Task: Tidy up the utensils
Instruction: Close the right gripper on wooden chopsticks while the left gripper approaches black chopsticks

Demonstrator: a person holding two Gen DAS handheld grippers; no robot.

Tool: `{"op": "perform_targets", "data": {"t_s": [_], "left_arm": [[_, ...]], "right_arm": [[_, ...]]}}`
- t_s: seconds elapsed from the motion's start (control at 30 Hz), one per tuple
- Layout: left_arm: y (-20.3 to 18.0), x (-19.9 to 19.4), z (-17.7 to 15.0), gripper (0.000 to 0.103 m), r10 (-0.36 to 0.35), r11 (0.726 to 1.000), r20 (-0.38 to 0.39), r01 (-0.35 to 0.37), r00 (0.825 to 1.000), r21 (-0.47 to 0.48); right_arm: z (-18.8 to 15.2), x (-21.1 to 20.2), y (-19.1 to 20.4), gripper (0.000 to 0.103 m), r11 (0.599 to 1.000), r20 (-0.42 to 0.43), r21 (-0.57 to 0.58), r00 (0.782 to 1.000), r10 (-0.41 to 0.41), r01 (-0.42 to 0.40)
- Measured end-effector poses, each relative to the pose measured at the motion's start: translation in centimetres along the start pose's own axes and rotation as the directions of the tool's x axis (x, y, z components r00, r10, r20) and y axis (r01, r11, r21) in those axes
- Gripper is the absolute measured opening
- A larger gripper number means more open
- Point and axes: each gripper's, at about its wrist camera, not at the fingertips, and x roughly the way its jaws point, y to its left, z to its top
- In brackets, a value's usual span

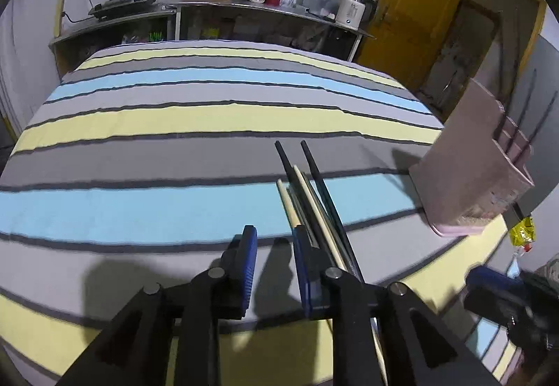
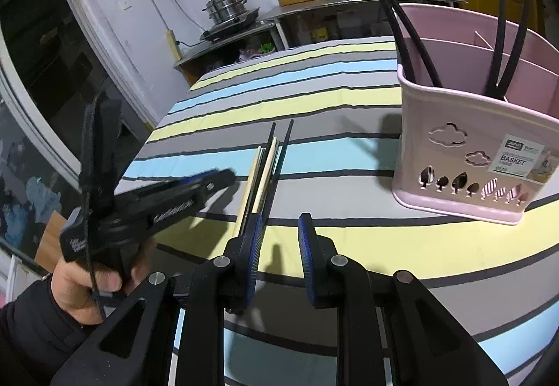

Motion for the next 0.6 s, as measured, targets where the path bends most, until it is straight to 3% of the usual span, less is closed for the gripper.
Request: {"op": "perform_targets", "data": {"t_s": [0.17, 0.23, 0.4, 0.6], "left_arm": [[-0.4, 1.6, 1.2, 0.023, 0.023, 1.000, -0.005, -0.023, 1.000, -0.012], [-0.8, 1.9, 1.4, 0.030, 0.029, 1.000, -0.002, -0.029, 1.000, 0.000], [-1.6, 2.1, 1.2, 0.037, 0.059, 0.997, 0.007, -0.059, 0.998, 0.041], [-1.7, 1.8, 0.4, 0.037, 0.163, 0.978, 0.029, -0.166, 0.986, 0.126]], "right_arm": [[0.0, -0.2, -0.6, 0.022, 1.000, 0.000, 0.005, 1.000, -0.011, 0.011], [0.0, -0.2, -0.9, 0.022, 1.000, -0.001, 0.011, 1.000, -0.015, 0.015], [0.0, 0.1, -0.9, 0.022, 1.000, -0.006, 0.019, 1.000, -0.013, 0.013], [0.1, 0.3, -0.7, 0.022, 1.000, -0.009, 0.021, 1.000, -0.007, 0.007]]}}
